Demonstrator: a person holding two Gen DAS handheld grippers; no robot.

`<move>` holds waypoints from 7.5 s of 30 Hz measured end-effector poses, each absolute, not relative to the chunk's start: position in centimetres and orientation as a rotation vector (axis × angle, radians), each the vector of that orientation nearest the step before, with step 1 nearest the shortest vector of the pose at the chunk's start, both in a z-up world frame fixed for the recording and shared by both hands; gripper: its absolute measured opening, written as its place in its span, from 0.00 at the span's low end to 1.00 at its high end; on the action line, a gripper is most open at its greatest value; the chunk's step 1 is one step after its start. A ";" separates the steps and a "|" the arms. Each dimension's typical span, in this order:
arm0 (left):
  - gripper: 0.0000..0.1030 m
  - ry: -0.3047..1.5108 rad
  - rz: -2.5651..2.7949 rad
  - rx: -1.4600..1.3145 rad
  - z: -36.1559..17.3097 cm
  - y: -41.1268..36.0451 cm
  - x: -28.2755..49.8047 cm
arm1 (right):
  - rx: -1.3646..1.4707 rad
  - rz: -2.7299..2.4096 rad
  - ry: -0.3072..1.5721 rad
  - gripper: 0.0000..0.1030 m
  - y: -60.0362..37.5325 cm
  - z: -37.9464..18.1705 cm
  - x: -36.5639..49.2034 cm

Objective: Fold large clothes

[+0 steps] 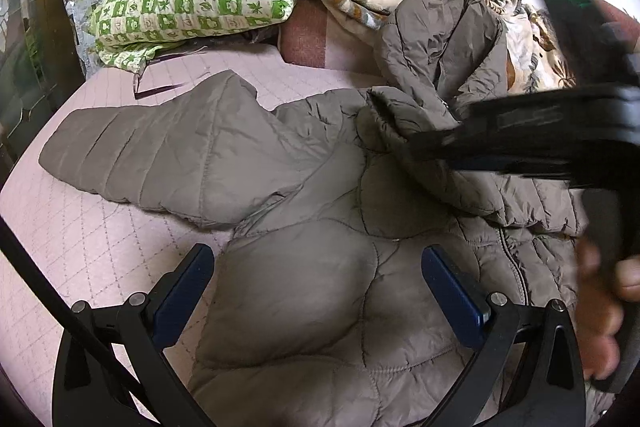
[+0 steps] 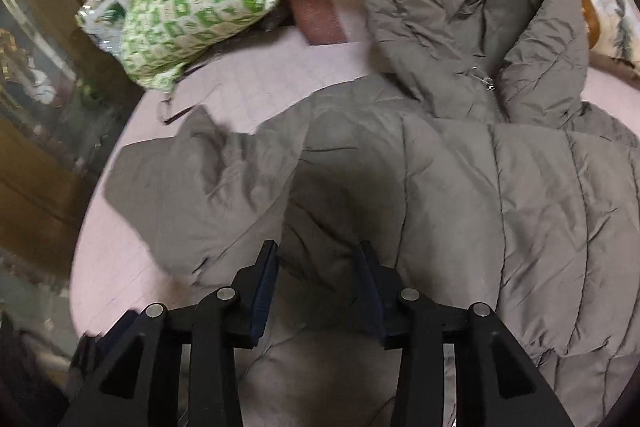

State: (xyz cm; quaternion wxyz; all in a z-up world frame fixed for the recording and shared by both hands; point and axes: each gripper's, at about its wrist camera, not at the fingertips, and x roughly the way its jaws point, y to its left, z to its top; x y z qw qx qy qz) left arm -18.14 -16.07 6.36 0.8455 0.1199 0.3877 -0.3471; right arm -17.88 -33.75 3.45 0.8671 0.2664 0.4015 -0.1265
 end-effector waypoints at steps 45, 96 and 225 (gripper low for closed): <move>1.00 0.796 -0.489 0.164 6.7 -14.2 -8.9 | 0.510 -0.580 0.628 0.68 -39.5 1.9 -35.9; 0.14 0.764 -0.268 -0.391 7.8 5.4 13.1 | 0.535 -0.572 0.539 0.74 -39.3 3.6 -37.0; 0.82 0.781 -0.682 0.291 4.2 -23.4 -13.1 | 0.489 -0.755 0.660 0.32 -45.7 1.3 -35.6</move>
